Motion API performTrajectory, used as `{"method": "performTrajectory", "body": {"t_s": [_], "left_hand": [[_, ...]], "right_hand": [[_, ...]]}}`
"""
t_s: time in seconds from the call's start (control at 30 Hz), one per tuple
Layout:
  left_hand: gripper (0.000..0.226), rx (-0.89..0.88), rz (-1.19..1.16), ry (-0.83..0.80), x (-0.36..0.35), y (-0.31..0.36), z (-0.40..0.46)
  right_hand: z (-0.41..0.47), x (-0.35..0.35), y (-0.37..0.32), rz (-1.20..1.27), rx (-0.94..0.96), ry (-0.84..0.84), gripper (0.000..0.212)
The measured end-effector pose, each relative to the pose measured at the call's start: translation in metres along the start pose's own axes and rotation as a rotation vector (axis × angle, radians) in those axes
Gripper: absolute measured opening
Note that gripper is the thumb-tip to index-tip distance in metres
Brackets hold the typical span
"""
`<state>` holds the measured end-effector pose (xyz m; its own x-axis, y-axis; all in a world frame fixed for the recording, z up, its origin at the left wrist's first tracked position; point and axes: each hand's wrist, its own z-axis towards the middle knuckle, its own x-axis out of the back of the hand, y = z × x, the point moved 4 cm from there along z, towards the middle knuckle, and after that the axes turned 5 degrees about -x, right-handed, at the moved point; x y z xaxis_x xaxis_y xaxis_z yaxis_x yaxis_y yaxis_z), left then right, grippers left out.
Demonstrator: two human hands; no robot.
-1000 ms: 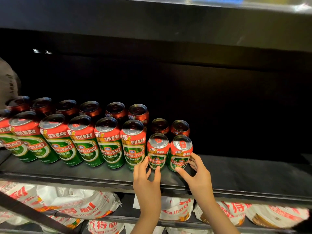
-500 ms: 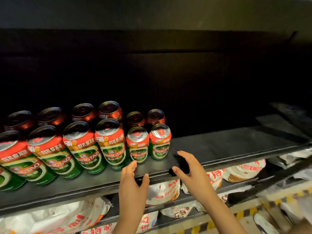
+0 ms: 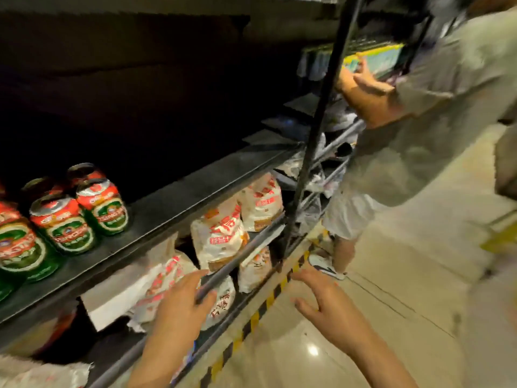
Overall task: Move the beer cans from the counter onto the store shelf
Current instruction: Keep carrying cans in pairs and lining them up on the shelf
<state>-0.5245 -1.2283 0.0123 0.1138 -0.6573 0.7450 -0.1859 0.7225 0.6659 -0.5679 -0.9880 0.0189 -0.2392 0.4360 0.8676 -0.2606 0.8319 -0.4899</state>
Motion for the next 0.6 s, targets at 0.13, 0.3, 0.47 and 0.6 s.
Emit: {"method": "performTrajectory", "body": {"t_s": [0.13,0.3,0.47,0.6], "left_hand": [[0.046,-0.199,0.056,-0.205,-0.077,0.079,-0.047],[0.046,-0.533,0.085,-0.472,-0.179,0.168,-0.134],[0.043,-0.897,0.041,-0.728,-0.255,0.248,-0.238],[0.046,-1.131,0.092,-0.888,-0.304,0.302,-0.299]], "right_hand": [[-0.128,0.025,0.076,-0.016,-0.233,0.113,0.040],[-0.301,0.035,0.150,0.042,-0.611,0.293,0.040],[-0.459,0.027,0.190,0.121,-0.965,0.486,0.039],[-0.543,0.027,0.206,0.161,-1.161,0.615,0.036]]}}
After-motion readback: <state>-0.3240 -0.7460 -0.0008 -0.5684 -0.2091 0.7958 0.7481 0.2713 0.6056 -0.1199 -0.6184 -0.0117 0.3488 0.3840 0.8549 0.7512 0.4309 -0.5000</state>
